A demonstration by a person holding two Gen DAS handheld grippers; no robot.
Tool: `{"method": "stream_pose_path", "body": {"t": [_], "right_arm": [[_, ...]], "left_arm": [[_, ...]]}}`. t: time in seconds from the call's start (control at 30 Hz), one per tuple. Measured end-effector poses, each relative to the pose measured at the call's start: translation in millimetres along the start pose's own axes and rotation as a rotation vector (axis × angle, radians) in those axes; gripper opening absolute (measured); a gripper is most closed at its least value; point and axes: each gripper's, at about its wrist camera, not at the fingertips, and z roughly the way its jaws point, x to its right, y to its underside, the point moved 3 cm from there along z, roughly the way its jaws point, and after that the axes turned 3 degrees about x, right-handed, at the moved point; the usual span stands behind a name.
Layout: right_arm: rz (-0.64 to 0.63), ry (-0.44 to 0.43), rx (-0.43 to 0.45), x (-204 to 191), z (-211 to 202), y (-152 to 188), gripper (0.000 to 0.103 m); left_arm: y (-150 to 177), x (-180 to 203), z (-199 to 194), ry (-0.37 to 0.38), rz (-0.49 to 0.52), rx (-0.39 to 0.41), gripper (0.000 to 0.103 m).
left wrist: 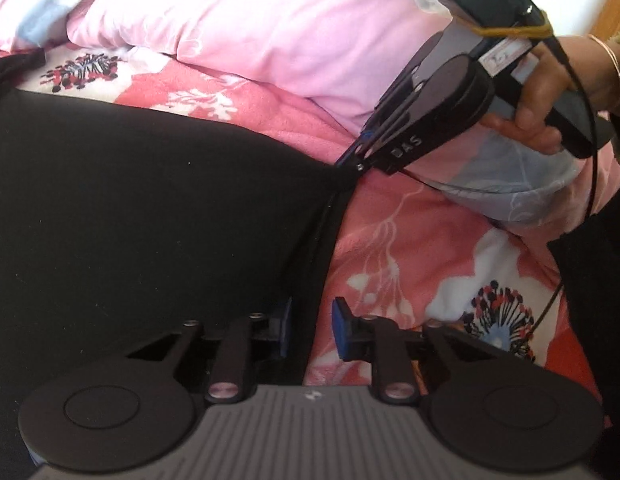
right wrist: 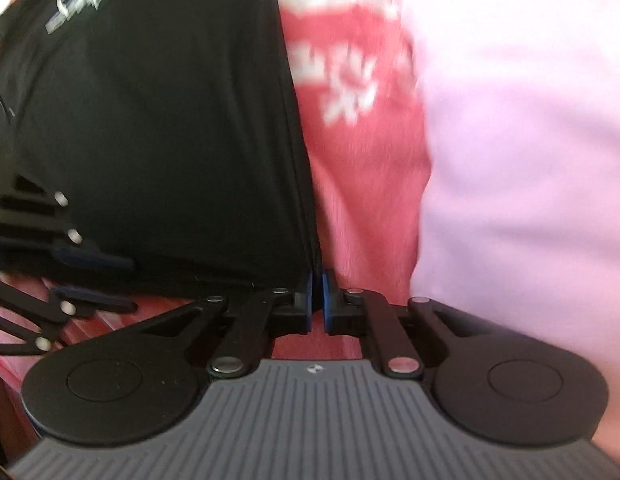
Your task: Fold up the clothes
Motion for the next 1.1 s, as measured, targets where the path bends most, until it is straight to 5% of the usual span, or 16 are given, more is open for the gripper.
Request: {"method": "stream_pose_path", "body": {"t": [0.17, 0.33, 0.5, 0.67, 0.93, 1.1], "right_arm": [[-0.105, 0.055, 0.068, -10, -18, -22, 0.01], [-0.156, 0.003, 0.285, -12, -37, -84, 0.01], [-0.181, -0.077, 0.334, -32, 3, -121, 0.01], [-0.224, -0.056, 0.178, -25, 43, -131, 0.01], [-0.114, -0.109, 0.524, -33, -7, -213, 0.02], [0.014, -0.224, 0.599, -38, 12, -276, 0.023]], "left_arm": [[-12, -18, -24, 0.035, -0.073, 0.044, 0.039], [-33, -56, -49, -0.019, -0.18, 0.143, 0.045], [-41, -104, -56, -0.187, -0.307, 0.198, 0.045], [-42, -153, -71, -0.319, -0.469, 0.252, 0.045], [-29, -215, -115, -0.53, -0.826, 0.406, 0.045], [-18, -232, -132, -0.671, -0.943, 0.425, 0.045]]}}
